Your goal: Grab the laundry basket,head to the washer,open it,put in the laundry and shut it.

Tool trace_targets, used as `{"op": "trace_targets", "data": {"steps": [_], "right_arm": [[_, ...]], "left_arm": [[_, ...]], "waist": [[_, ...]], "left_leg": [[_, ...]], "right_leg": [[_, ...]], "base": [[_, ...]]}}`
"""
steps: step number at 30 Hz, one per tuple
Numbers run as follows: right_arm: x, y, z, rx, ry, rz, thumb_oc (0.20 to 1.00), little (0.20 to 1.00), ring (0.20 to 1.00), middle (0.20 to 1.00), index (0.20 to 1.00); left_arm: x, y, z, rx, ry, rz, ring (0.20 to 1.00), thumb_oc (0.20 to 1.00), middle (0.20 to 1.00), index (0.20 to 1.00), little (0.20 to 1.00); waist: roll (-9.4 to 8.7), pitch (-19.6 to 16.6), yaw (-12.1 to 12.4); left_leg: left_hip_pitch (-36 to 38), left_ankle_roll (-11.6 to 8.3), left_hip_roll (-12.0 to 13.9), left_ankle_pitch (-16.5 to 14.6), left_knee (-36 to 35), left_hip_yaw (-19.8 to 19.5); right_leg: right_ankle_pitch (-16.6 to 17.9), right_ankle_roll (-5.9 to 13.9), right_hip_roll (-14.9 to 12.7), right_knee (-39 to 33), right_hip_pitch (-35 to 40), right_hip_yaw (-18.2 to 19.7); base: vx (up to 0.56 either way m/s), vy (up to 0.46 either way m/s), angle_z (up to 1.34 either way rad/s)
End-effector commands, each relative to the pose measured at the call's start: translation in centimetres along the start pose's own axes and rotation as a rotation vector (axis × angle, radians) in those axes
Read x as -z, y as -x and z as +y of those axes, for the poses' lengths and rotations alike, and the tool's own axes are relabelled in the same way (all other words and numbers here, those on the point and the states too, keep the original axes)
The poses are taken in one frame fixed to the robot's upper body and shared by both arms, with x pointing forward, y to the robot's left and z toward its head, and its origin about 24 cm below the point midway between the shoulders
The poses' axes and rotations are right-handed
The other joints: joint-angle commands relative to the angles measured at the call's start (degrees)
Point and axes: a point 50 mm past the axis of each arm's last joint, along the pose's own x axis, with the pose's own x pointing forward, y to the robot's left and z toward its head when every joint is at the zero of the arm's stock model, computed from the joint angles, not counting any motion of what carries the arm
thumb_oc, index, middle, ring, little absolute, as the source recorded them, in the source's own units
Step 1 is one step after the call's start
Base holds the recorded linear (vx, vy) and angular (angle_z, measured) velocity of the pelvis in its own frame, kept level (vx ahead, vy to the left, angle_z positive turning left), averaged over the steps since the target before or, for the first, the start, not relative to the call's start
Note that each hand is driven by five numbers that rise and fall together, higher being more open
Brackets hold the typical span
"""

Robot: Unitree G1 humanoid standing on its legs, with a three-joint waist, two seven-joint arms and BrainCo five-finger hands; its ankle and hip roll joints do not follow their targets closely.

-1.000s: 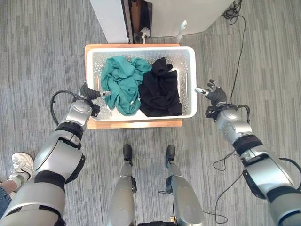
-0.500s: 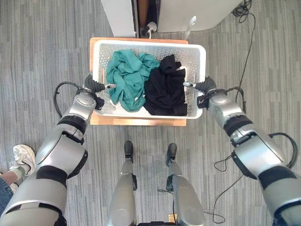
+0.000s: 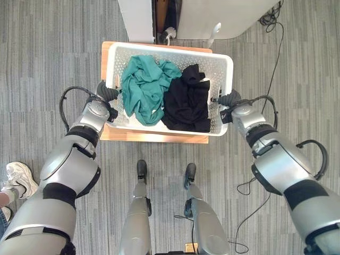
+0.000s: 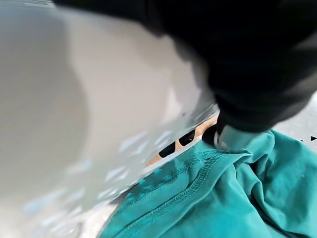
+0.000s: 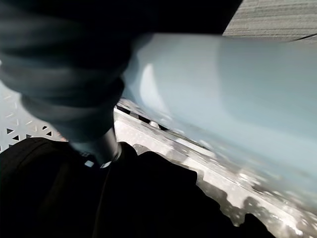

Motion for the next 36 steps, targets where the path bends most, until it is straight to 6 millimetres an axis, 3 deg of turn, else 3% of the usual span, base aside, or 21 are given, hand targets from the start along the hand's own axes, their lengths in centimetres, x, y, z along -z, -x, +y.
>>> {"op": "trace_targets", "data": {"steps": [1,12,18,20,21,26,34,35,36], "right_arm": [[-2.8,0.1,-0.2,0.002,-0.029,-0.061,0.200,0.200,0.200,0.200,0.200],[-2.2,0.2,0.1,-0.024,-0.093,-0.123,0.200,0.200,0.200,0.200,0.200],[-0.6,0.7,-0.3,-0.059,-0.148,-0.170,0.200,0.200,0.200,0.200,0.200],[0.6,1.1,-1.4,-0.071,-0.148,-0.187,0.200,0.200,0.200,0.200,0.200],[0.7,1.1,-1.4,-0.070,-0.148,-0.186,0.200,0.200,0.200,0.200,0.200],[4.9,3.0,-5.1,-0.045,-0.180,-0.193,0.200,0.200,0.200,0.200,0.200],[13.6,8.4,-13.1,0.117,-0.209,-0.067,0.200,0.200,0.200,0.200,0.200],[13.7,8.5,-13.1,0.117,-0.209,-0.066,0.200,0.200,0.200,0.200,0.200],[15.2,9.4,-14.1,0.137,-0.209,-0.021,0.200,0.200,0.200,0.200,0.200]], "left_arm": [[-1.2,0.1,-2.7,0.081,0.030,0.001,0.200,0.200,0.200,0.200,0.200],[0.2,0.2,-1.7,0.019,0.120,0.024,0.200,0.200,0.200,0.200,0.200],[3.7,1.4,-4.4,0.080,0.164,0.068,0.200,0.200,0.200,0.200,0.200],[6.0,2.3,-5.7,0.122,0.140,0.122,0.200,0.200,0.200,0.200,0.200],[6.1,2.3,-5.8,0.122,0.140,0.123,0.200,0.200,0.200,0.200,0.200],[8.5,4.1,-8.3,0.212,0.167,0.153,0.200,0.200,0.200,0.200,0.200],[7.8,6.5,-11.1,0.390,0.242,0.024,0.200,0.200,0.200,0.200,0.200],[7.8,6.6,-11.1,0.391,0.241,0.024,0.200,0.200,0.200,0.200,0.200],[7.9,7.0,-11.8,0.418,0.246,0.024,0.200,0.200,0.200,0.200,0.200]], "waist": [[1.21,4.9,-0.1],[1.16,3.2,-0.5],[1.29,1.4,-0.4],[1.37,0.1,-0.7],[1.37,0.2,-0.6],[2.04,-2.0,-1.6],[3.23,-8.2,-3.2],[3.23,-8.2,-3.1],[3.44,-9.5,-3.9]], "left_leg": [[3.2,0.20,-0.3,-3.7,-0.3,-0.9],[4.6,0.16,-0.3,-4.3,-0.3,-0.7],[7.5,0.48,-0.3,-7.1,1.8,-0.1],[9.3,0.81,-0.4,-8.9,3.7,0.3],[9.4,0.81,-0.4,-8.9,3.8,0.3],[15.0,1.67,-1.1,-11.9,5.6,0.7],[20.7,3.85,-4.5,-16.4,8.1,1.2],[20.7,3.86,-4.5,-16.4,8.1,1.2],[21.6,4.64,-5.7,-17.0,8.0,1.7]], "right_leg": [[-1.1,3.26,-2.1,4.5,-2.7,1.7],[-1.8,3.26,-2.2,4.6,-1.3,1.8],[-3.4,3.22,-2.9,6.5,1.2,2.4],[-4.4,3.26,-3.6,7.8,3.0,2.8],[-4.4,3.27,-3.6,7.8,3.1,2.8],[-6.3,3.70,-4.7,9.3,8.8,3.0],[-6.6,5.37,-8.2,9.3,15.1,2.9],[-6.6,5.39,-8.2,9.3,15.1,2.9],[-5.2,6.27,-9.3,8.9,15.1,4.0]], "base": [[0.00,0.000,0.00],[0.00,0.000,0.00],[0.01,0.010,-0.01],[0.06,0.055,-0.02],[0.07,0.054,-0.01],[0.08,0.057,0.03],[0.06,0.106,0.05],[-0.01,0.166,0.00],[-0.04,0.176,-0.05]]}}
